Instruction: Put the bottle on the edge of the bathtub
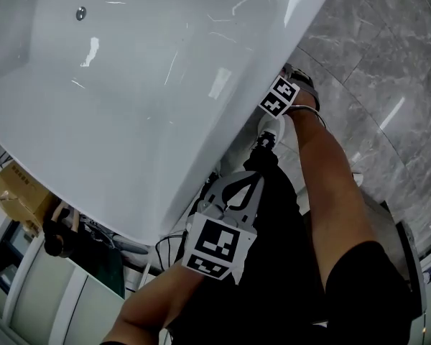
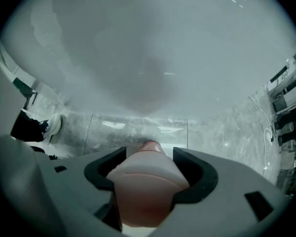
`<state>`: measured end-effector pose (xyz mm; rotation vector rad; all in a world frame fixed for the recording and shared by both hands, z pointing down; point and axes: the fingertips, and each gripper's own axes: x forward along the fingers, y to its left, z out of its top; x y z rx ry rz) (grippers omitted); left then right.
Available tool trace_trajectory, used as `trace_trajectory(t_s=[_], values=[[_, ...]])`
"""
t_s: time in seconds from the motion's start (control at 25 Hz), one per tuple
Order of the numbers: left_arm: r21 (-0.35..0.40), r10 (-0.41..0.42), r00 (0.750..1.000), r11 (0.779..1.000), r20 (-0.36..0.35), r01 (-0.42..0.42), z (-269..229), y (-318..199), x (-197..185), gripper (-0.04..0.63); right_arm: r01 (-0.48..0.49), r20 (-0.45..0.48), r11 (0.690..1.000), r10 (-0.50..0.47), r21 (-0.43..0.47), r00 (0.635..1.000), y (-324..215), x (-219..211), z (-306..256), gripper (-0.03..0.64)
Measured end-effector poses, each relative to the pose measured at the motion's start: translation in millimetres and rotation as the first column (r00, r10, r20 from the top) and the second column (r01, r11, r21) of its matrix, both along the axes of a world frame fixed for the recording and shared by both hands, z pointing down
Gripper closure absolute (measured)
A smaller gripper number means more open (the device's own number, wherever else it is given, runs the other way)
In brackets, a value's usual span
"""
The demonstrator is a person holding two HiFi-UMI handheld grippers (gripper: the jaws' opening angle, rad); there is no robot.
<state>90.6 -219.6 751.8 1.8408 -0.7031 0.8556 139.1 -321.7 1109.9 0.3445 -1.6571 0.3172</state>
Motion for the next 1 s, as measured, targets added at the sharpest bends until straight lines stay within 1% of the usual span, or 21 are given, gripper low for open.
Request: trace_trajectory(t_s=[0.16,0.44,0.68,0.84,1.0], values=[[-0.003,-0.011,1.0,1.0,0.008,0.011,6,-2,-4,0.577,0.035,-0.039,0.999,-0.035,-0.009,0.999,4,1,6,0.295],[-0.003,-0.026,1.0,1.0,-0.004,0.026,11,1,-3,0.577,0.042,-0.063,0.999,-0.042,-0.001,0.997,1,3,3,0.293],[0.01,-0.027,0.999,1.0,-0.019,0.027,0,0,0,0.577,0.051,-0.084,0.999,-0.05,0.006,0.995,-1,5,1,0.293],[0.029,-0.016,1.0,0.999,-0.022,0.017,-15,0,-2,0.577,0.05,-0.095,0.999,-0.049,0.011,0.994,3,7,-17,0.293],[0.062,-0.006,1.0,0.998,-0.025,0.008,-43,-2,-6,0.577,0.044,-0.101,0.999,-0.042,0.017,0.994,11,8,-53,0.293]])
